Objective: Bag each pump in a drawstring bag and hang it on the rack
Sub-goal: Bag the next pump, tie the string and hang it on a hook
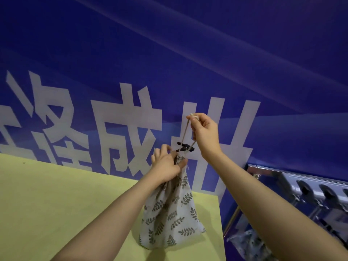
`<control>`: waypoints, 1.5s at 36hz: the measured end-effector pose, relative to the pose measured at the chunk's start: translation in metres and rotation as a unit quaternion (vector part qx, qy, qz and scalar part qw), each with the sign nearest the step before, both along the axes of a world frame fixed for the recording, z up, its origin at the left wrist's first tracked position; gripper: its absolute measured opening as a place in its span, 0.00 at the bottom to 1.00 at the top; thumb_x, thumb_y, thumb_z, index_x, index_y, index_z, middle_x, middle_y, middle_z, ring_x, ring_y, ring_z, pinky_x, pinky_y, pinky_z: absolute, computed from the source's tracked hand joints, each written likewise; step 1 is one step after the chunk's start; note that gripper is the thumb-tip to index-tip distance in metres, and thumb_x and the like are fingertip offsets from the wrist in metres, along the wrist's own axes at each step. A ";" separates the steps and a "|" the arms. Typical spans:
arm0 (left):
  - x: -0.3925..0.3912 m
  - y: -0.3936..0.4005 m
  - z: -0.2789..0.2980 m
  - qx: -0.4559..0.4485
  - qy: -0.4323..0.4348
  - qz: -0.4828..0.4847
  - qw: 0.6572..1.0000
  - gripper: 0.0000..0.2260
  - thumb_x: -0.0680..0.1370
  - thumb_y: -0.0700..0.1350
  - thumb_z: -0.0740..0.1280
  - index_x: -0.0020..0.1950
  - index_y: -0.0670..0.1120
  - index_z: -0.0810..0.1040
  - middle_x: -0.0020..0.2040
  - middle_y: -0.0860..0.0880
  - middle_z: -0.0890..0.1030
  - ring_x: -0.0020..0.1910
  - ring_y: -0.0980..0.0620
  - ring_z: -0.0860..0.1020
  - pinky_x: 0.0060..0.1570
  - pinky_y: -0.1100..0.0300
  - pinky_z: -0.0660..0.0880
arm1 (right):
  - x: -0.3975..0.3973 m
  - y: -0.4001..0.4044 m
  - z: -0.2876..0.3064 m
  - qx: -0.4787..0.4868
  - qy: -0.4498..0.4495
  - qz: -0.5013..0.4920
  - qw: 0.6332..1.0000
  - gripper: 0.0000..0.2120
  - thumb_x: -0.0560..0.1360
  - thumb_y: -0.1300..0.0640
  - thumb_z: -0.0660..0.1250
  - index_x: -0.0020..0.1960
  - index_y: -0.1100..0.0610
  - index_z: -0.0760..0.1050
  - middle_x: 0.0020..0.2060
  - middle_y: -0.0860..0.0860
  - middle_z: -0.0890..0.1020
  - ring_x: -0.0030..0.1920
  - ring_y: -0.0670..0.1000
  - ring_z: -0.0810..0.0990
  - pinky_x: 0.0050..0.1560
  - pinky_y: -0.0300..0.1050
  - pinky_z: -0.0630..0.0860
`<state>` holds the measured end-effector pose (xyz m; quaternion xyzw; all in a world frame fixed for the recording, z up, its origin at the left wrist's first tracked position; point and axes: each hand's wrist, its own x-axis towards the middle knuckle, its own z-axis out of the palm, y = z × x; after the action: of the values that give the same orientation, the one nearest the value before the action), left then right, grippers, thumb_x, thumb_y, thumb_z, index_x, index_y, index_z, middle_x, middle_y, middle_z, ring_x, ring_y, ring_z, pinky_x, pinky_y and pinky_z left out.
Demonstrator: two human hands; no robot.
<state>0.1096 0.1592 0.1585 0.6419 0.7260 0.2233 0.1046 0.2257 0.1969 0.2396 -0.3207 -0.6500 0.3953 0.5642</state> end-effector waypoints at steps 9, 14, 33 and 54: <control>-0.009 -0.003 0.010 -0.023 -0.109 -0.035 0.993 0.22 0.73 0.64 0.65 0.30 0.48 0.67 0.27 0.50 0.69 0.33 0.49 0.71 0.34 0.57 0.65 | -0.009 -0.016 -0.011 0.010 -0.010 -0.011 1.000 0.08 0.81 0.56 0.59 0.52 0.51 0.77 0.28 0.43 0.71 0.28 0.42 0.67 0.29 0.34 0.66; -0.010 -0.009 0.005 0.021 -0.046 -0.049 0.998 0.16 0.77 0.61 0.61 0.38 0.51 0.73 0.39 0.51 0.73 0.51 0.44 0.71 0.51 0.52 0.67 | -0.011 -0.023 -0.014 -0.008 0.028 -0.046 0.999 0.08 0.81 0.56 0.59 0.51 0.50 0.78 0.31 0.43 0.73 0.31 0.42 0.69 0.32 0.33 0.67; 0.089 -0.052 0.007 0.097 0.024 -0.048 0.994 0.12 0.81 0.50 0.54 0.39 0.50 0.67 0.29 0.55 0.67 0.39 0.47 0.72 0.65 0.53 0.61 | 0.090 -0.071 0.017 0.027 0.073 -0.013 0.997 0.08 0.80 0.58 0.61 0.49 0.54 0.78 0.28 0.40 0.74 0.30 0.40 0.70 0.33 0.33 0.68; 0.343 -0.095 -0.018 0.134 0.150 -0.031 0.979 0.18 0.80 0.56 0.53 0.58 0.44 0.72 0.55 0.43 0.74 0.49 0.42 0.75 0.53 0.51 0.66 | 0.334 -0.114 0.000 0.019 0.104 -0.026 0.994 0.08 0.79 0.61 0.62 0.44 0.57 0.78 0.26 0.47 0.71 0.24 0.43 0.62 0.24 0.36 0.62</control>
<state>0.4526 0.0639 0.1410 0.6987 0.6767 0.2159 -0.0853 0.5597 0.0830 0.2392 -0.2833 -0.5867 0.3995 0.6449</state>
